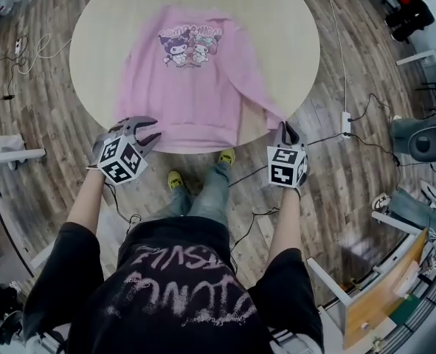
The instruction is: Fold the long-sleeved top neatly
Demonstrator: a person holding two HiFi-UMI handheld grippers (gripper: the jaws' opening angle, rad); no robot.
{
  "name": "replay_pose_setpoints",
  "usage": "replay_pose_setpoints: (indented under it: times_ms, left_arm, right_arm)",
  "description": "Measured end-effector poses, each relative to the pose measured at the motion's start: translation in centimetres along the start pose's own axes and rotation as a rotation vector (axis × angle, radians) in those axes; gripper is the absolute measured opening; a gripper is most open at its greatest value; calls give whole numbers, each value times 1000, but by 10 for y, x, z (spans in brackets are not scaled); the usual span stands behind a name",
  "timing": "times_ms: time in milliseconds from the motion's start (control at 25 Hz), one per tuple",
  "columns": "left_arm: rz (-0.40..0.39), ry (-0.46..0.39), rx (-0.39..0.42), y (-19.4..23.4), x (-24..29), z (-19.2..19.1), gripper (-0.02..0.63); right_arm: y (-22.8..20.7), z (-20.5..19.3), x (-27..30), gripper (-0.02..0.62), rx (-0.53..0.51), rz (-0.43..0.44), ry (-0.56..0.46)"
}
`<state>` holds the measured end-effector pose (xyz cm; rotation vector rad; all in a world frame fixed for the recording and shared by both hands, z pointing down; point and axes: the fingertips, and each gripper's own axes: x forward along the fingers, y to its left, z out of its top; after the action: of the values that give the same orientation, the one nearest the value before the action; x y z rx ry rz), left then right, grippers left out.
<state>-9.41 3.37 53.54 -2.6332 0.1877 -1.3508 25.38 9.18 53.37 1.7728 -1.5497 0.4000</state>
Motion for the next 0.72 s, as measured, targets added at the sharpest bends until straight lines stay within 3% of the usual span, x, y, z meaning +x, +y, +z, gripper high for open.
replay_pose_setpoints:
  times_ms: [320, 560, 720]
  left_arm:
    - [-13, 33, -13, 32, 63, 70, 138]
    - [-22, 88, -44, 51, 122, 121, 138]
    - [-28, 128, -61, 56, 145, 142, 138]
  right_arm:
    - [-135, 23, 38, 18, -44, -78, -23]
    - [-231, 39, 89, 18, -82, -96, -42]
    - [-273, 52, 126, 18, -117, -84, -52]
